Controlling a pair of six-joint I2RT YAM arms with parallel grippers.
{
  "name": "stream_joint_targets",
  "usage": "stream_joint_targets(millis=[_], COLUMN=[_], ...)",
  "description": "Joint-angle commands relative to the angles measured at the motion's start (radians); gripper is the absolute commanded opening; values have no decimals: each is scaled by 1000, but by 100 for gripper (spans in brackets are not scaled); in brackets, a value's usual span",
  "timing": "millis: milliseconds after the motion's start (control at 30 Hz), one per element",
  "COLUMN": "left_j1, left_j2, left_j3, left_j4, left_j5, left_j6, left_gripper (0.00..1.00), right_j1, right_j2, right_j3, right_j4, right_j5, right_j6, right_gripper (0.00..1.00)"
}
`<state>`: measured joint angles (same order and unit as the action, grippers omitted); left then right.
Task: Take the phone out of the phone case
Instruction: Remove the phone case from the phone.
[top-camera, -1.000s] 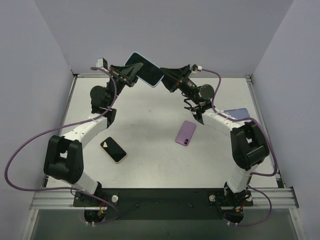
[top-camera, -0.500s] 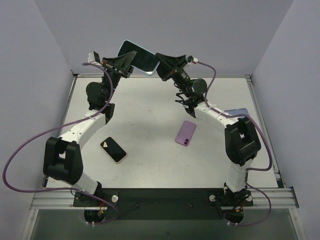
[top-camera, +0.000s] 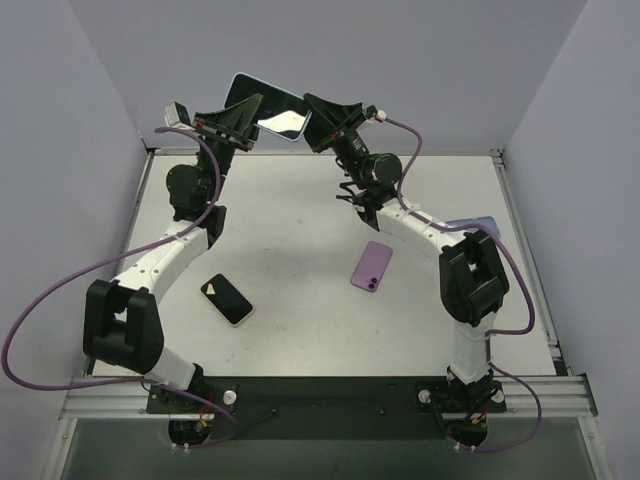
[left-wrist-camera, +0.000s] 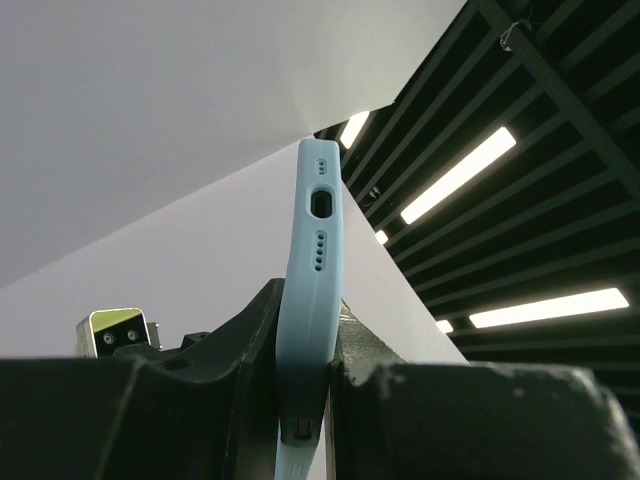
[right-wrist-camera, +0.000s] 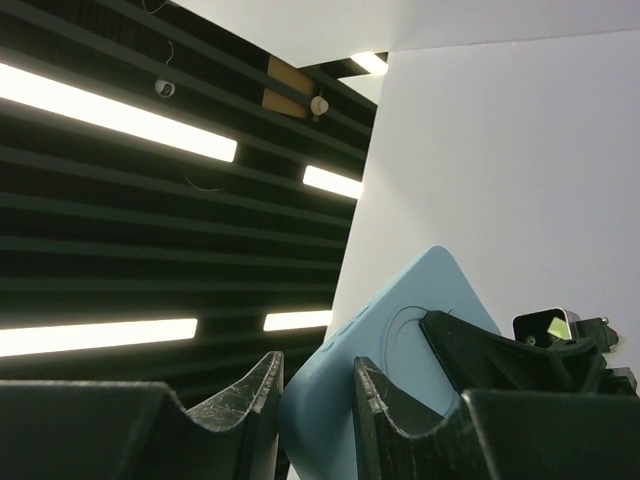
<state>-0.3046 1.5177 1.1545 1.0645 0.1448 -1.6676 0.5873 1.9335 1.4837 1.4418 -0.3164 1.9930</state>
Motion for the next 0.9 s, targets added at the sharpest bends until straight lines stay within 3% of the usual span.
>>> stream_joint_targets(millis=[0, 700, 867], left_j1=[-67, -68, -68], left_j2=[-136, -215, -238], left_j3=[137, 195, 108], left_j4=[601, 598, 484], left_j5=[130, 174, 238], left_j6=[-201, -164, -166], left_gripper=[0, 0, 0], right_j1=[52, 92, 43], right_j2=[77, 200, 107], right_j3=[27, 237, 129], right_j4=[224, 224, 223], right_j5=[28, 102, -30], right_j6=[366, 374, 284], right_gripper=[0, 0, 0])
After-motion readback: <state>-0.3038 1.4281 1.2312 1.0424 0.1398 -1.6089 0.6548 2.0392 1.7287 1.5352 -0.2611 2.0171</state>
